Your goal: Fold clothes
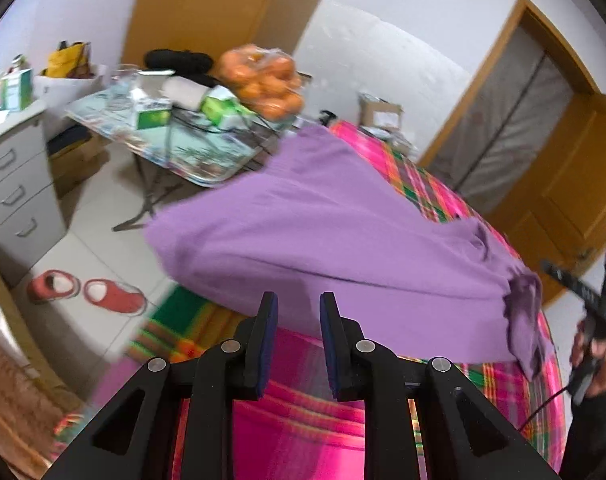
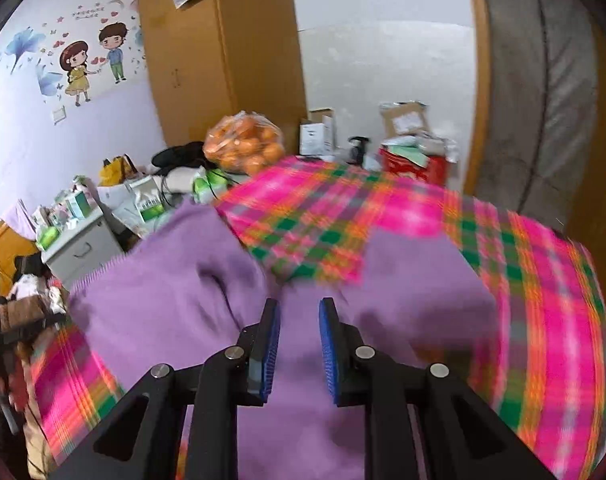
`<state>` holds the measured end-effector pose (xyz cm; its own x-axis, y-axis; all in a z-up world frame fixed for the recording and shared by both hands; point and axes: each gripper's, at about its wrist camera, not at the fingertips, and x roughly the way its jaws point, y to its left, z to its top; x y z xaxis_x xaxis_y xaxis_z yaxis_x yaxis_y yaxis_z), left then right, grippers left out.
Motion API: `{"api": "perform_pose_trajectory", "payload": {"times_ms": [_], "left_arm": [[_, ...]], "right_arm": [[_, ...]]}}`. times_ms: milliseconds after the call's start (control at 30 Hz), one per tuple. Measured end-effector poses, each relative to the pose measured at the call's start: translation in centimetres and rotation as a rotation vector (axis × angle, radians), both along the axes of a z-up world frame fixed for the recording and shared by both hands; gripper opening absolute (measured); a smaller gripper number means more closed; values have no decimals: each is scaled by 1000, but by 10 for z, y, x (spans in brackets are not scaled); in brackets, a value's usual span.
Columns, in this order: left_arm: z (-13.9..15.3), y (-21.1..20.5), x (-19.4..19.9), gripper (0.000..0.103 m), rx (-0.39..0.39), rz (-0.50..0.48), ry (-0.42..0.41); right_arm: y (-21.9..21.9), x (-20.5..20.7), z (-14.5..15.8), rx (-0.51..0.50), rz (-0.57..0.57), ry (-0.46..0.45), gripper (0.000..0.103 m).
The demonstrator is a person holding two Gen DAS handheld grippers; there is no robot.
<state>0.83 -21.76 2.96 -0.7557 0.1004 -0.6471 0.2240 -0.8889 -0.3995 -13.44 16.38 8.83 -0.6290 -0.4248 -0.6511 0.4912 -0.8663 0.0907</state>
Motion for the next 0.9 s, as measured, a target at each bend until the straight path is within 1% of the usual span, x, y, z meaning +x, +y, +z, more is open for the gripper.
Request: {"api": "perform_pose_trajectory", "payload": {"times_ms": [100,267,367,433,533,600,700,900], "left_arm": [[-5,23,-10,22,1,-48,-15],[-9,59,-24,22,-29,-120,-40],[-10,76,-26,22,-51,-142,-46],[-12,84,-27,22,-59,-150,-54],[-16,95,-26,22,-67,-157,-66],[-19,101,-28,22,-74,-160,-70],[-19,111,-30,22,-108,-158,-64],[-19,123,-33,22,-139,-184,-73]], "right_arm": [[29,38,-18,28,-27,10,36],[59,68,-60,93,-46,-58,37],[81,73,-63,46,-111,-46,37],[102,75,-56,-36,-184,-18,38],[133,74,-51,-128,-298,-29,42],[149,70,-56,-152,-370,-79,44],[160,64,-72,-192,-406,-166,44],[167,57,-80,-277,-471,-221,45]]}}
